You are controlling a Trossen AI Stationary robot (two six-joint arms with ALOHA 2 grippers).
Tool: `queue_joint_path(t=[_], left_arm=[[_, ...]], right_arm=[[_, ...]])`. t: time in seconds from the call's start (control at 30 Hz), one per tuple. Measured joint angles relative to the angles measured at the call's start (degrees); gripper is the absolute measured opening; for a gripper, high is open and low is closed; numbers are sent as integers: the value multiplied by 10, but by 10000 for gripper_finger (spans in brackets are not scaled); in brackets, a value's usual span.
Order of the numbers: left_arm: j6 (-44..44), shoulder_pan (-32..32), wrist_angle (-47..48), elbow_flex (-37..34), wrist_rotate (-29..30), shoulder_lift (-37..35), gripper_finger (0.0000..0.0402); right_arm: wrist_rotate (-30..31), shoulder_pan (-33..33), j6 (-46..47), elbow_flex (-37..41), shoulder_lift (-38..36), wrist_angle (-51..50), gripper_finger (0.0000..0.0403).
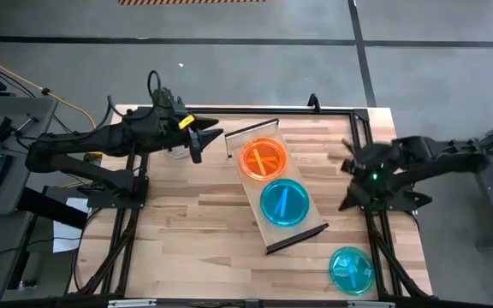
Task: Place and stack plates onto a shelf
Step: Stack the blue plate on top of the blue plate on the shelf
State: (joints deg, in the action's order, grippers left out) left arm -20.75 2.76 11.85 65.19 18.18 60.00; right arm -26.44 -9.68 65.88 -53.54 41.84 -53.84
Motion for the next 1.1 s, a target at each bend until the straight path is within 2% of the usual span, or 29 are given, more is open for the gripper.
queue_joint_path(t=[0.27, 0.43, 0.53, 0.73, 1.1], left_arm=[[0, -5, 2, 0, 0, 4, 186], [0, -5, 5, 0, -1, 5, 186], [0, -5, 7, 0, -9, 7, 186], [0, -5, 10, 0, -16, 6, 186], [-1, -6, 8, 0, -16, 6, 186]], right_arm=[[24, -214, 90, 0, 94, -27, 204], [65, -332, 102, 0, 173, -42, 204], [80, -382, 99, 0, 220, -47, 204], [98, -426, 102, 0, 309, -36, 204], [95, -472, 87, 0, 455, 88, 204]])
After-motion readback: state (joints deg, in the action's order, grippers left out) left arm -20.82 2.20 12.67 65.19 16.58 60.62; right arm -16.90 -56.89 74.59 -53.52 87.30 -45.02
